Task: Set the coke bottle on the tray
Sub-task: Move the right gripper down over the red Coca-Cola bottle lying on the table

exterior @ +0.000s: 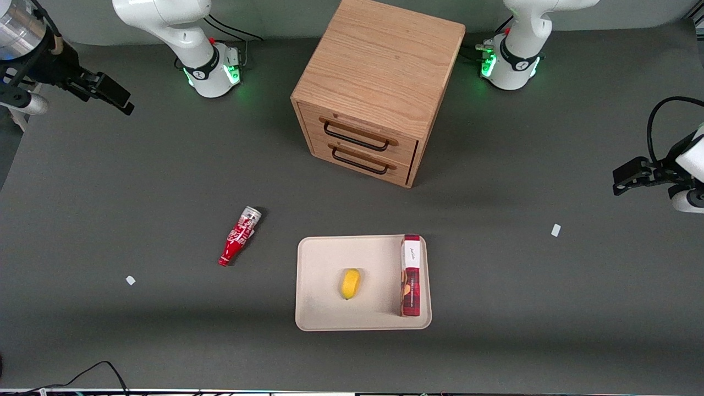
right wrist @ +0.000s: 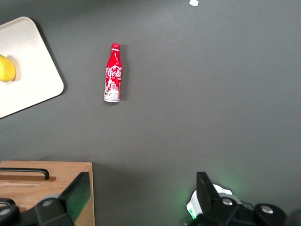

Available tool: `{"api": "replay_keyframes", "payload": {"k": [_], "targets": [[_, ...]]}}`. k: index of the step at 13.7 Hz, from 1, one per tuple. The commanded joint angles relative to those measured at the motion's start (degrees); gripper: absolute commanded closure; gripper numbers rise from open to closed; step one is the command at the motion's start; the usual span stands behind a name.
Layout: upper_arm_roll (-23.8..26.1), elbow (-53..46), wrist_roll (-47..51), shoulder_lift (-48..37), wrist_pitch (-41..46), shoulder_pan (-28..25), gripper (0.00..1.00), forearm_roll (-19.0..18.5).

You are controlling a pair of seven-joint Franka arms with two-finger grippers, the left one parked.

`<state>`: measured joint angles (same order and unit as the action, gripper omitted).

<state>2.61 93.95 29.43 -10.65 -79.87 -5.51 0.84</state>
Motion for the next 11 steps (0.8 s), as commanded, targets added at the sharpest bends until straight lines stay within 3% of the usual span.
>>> {"api": "replay_keyframes", "payload": {"k": [1,7,11], "targets": [[-1.7,0.7,-1.2,-0.8,-0.5,-0.5,0.00,2.8],[-1.0,-2.3,-7.3,1.9,0.1,-1.0,0.00,2.7],[1.9,-13.2,4.8,16.1,0.0,-1.1,0.00,4.4]]}}
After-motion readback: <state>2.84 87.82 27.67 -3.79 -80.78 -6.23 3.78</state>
